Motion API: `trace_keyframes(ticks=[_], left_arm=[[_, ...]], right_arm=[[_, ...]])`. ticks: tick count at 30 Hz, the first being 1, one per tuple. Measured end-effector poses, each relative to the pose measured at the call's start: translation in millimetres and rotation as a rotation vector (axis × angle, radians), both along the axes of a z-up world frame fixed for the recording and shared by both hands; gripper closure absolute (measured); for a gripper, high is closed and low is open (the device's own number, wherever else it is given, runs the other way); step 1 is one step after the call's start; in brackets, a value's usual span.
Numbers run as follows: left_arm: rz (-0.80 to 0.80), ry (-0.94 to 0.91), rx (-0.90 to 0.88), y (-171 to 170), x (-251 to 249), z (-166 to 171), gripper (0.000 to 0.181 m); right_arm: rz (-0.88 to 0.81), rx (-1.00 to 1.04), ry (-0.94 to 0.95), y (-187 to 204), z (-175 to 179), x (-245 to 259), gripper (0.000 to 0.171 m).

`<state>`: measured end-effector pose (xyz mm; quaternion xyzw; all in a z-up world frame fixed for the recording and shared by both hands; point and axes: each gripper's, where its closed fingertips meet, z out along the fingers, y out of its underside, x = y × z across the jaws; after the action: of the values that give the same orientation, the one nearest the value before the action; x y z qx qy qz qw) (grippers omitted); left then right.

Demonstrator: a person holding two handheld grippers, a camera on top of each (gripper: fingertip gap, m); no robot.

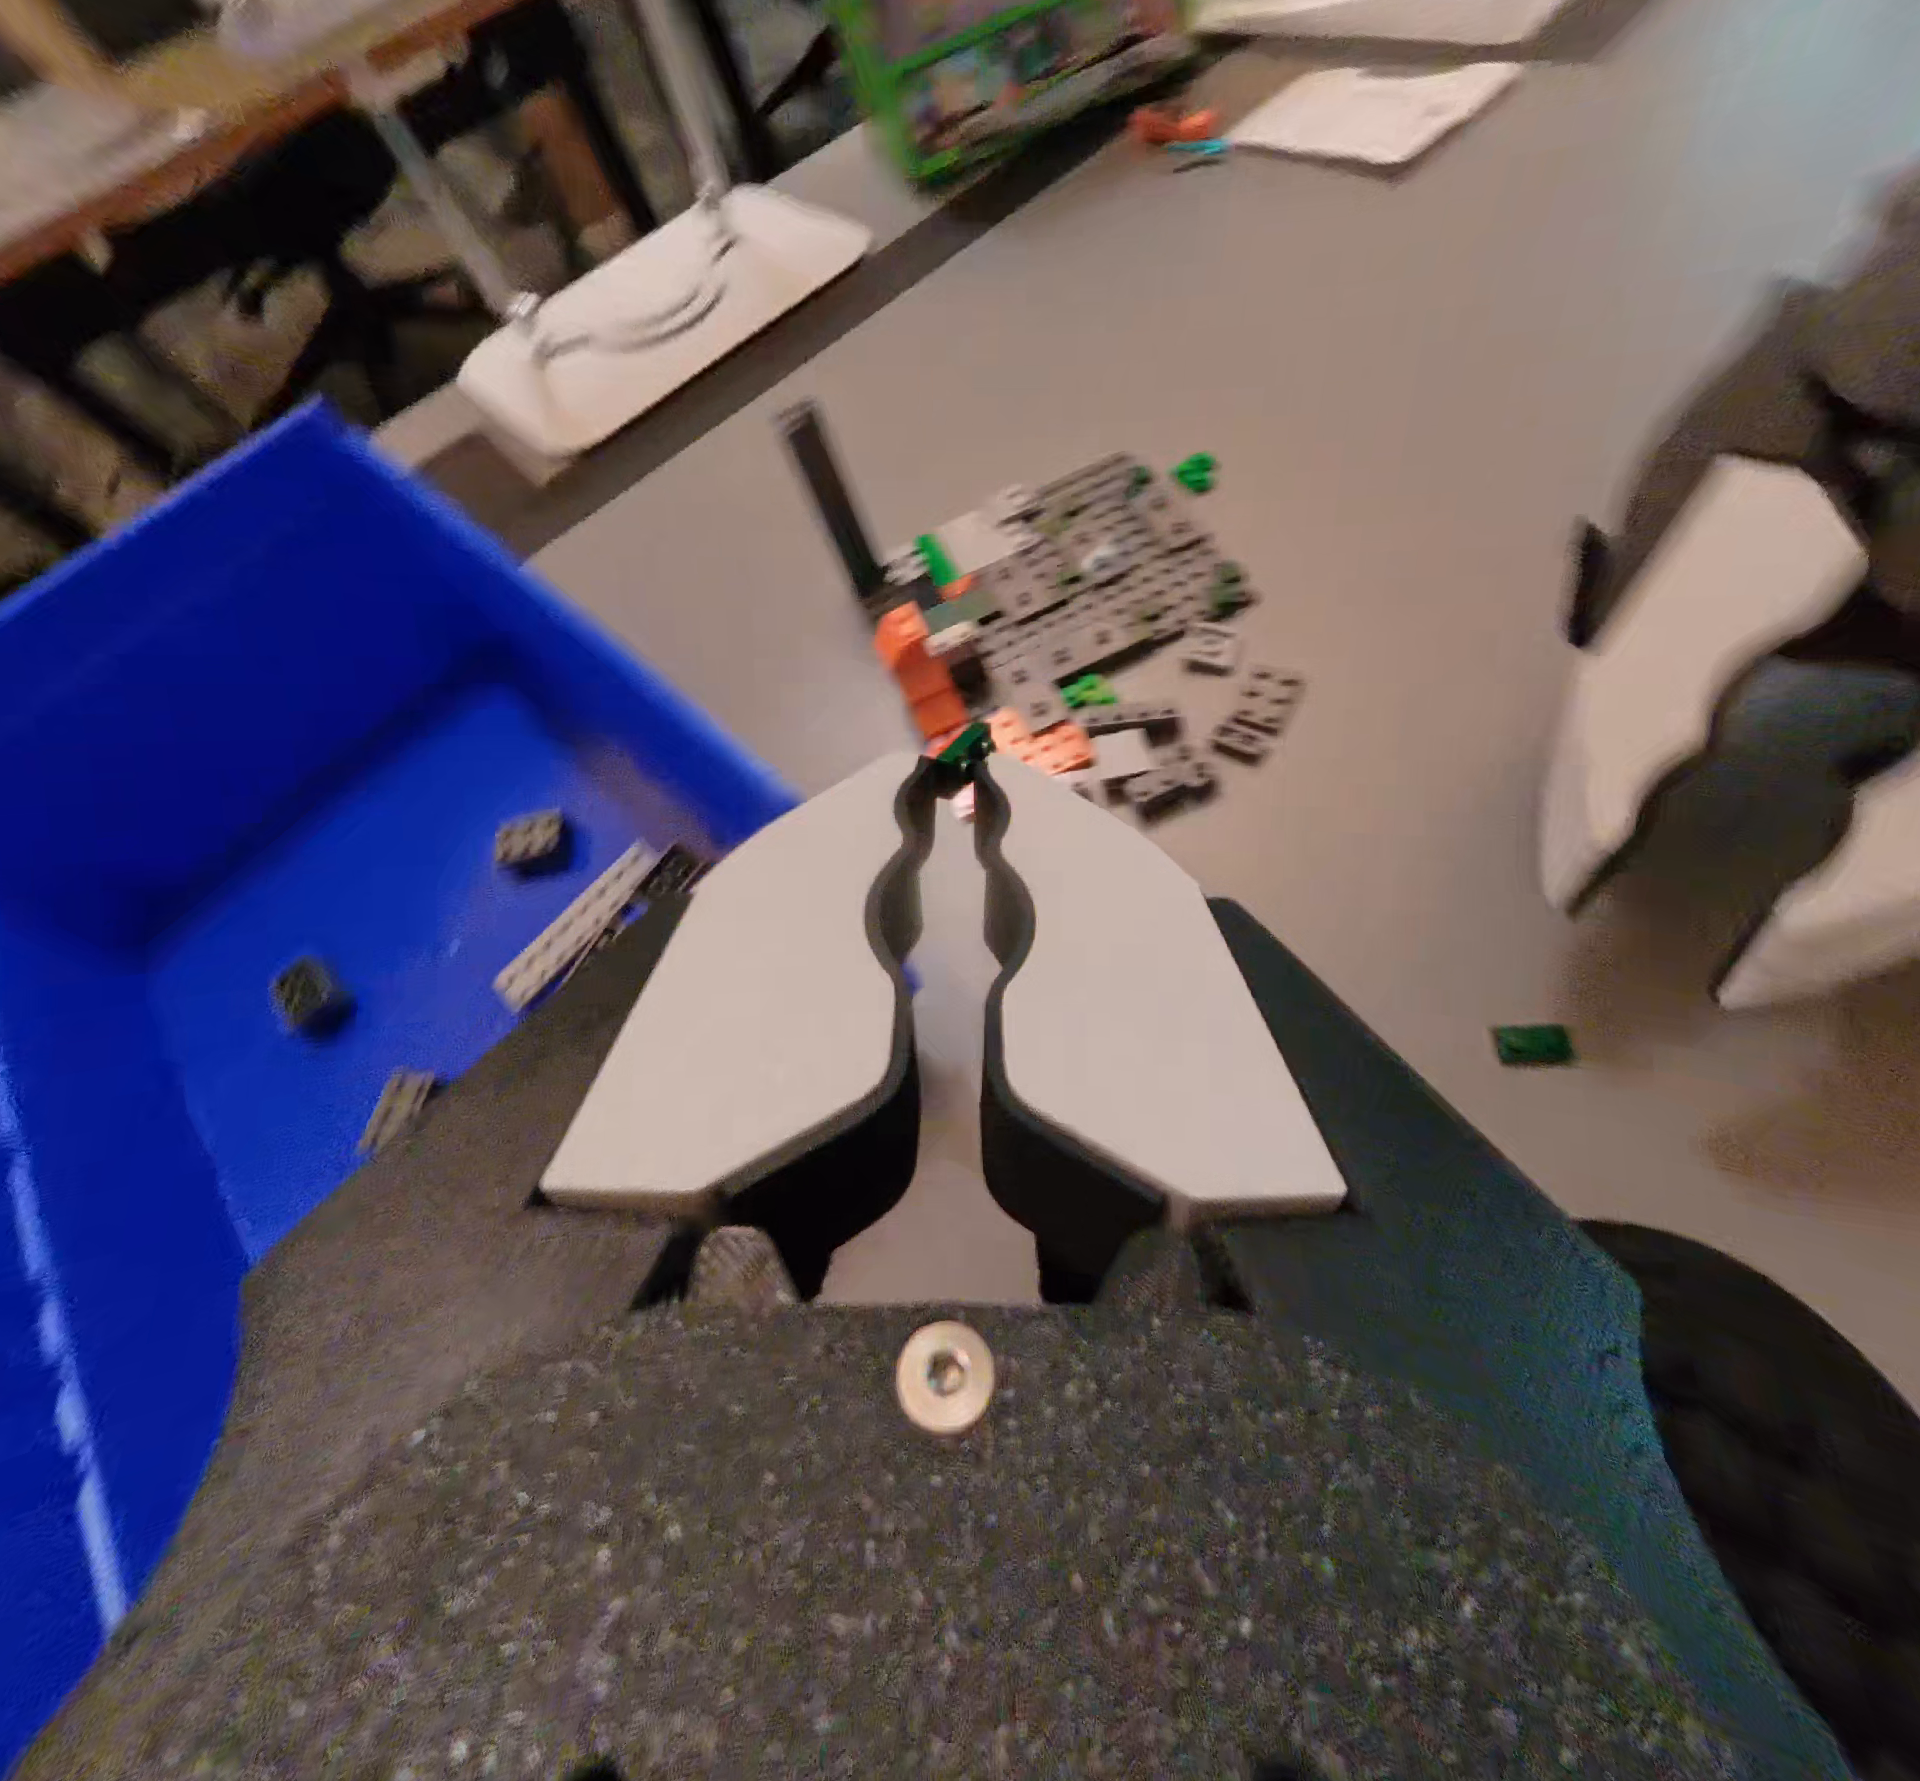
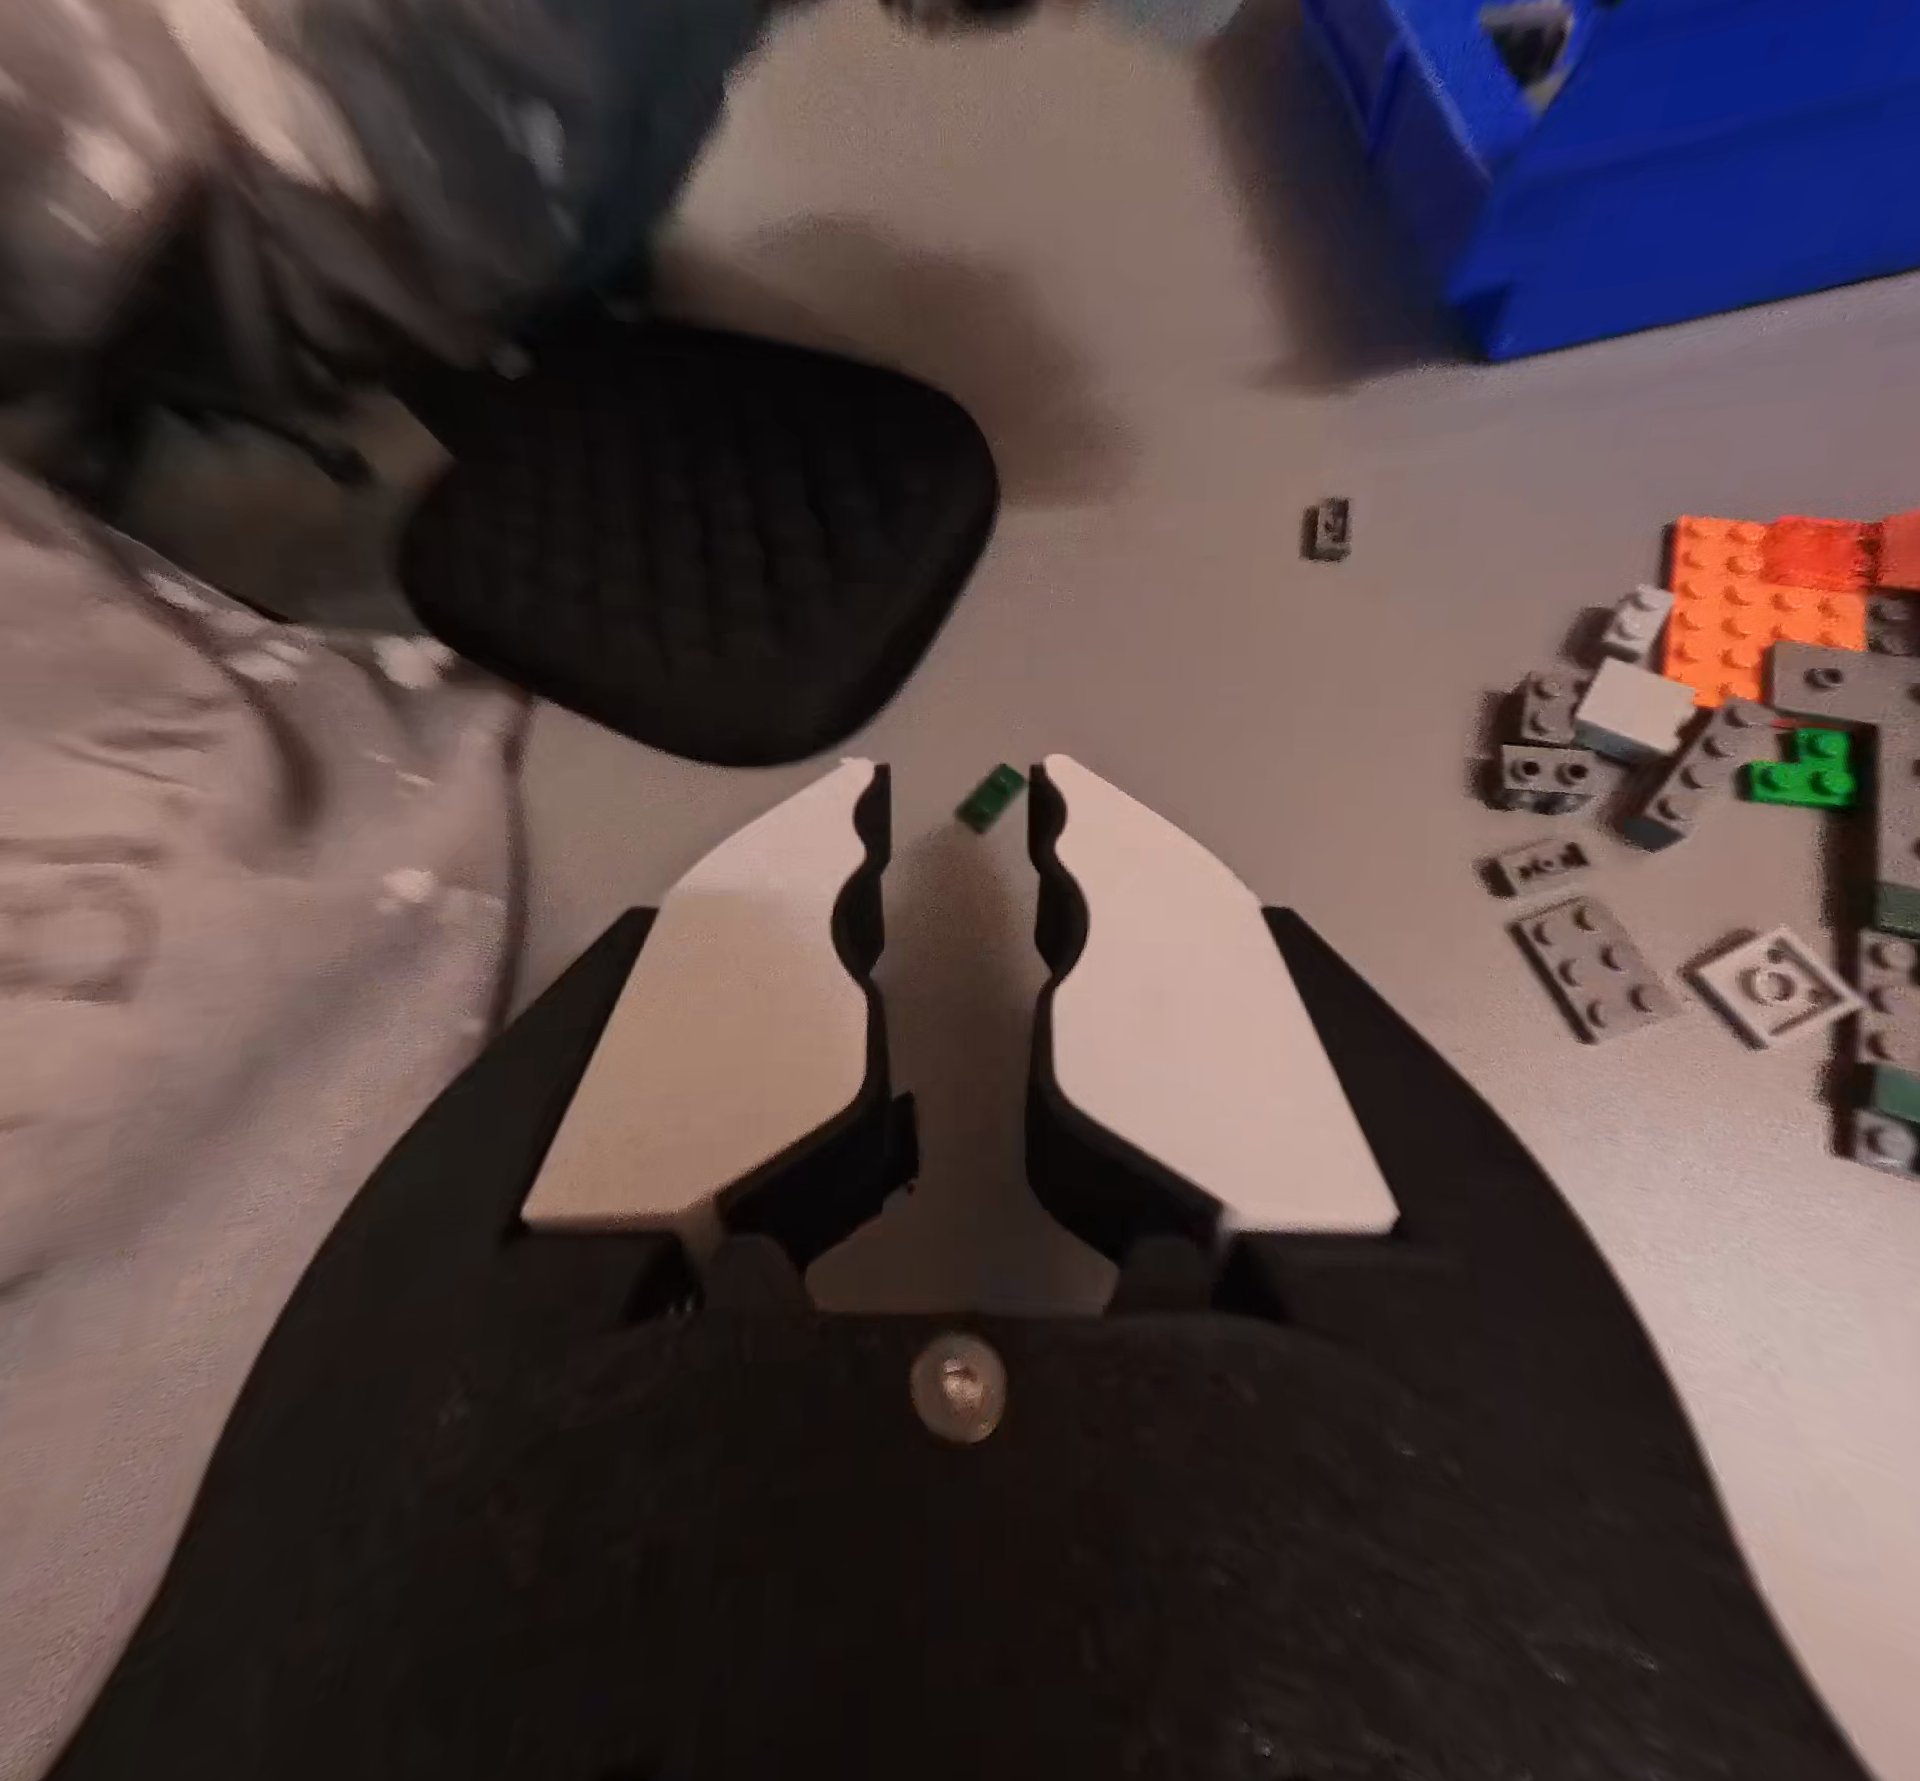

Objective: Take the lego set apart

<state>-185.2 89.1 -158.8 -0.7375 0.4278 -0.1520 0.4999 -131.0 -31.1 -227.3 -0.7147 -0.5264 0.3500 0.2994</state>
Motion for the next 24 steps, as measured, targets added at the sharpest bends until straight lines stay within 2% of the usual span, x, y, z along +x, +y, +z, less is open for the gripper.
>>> trace_keyframes(ticks=[4,11,15,24], left_arm=[[0.166,-0.077,-0.120,30.2,-31.5,3.8,0.174],[0.279,-0.069,-0.201,60.9,-64.1,-12.6,0.174],[0.283,-0.070,-0.207,62.6,-65.4,-18.1,0.154],[0.257,-0.045,-0.144,46.3,-66.3,-12.7,0.147]], right_arm=[[-0.001,0.078,-0.172,0.6,-27.8,-9.4,0.146],[-0.013,0.125,-0.306,4.1,-38.6,-10.4,0.152],[-0.013,0.115,-0.341,3.2,-39.7,-10.4,0.153],[0.006,0.112,-0.342,3.0,-39.7,-10.5,0.154]])
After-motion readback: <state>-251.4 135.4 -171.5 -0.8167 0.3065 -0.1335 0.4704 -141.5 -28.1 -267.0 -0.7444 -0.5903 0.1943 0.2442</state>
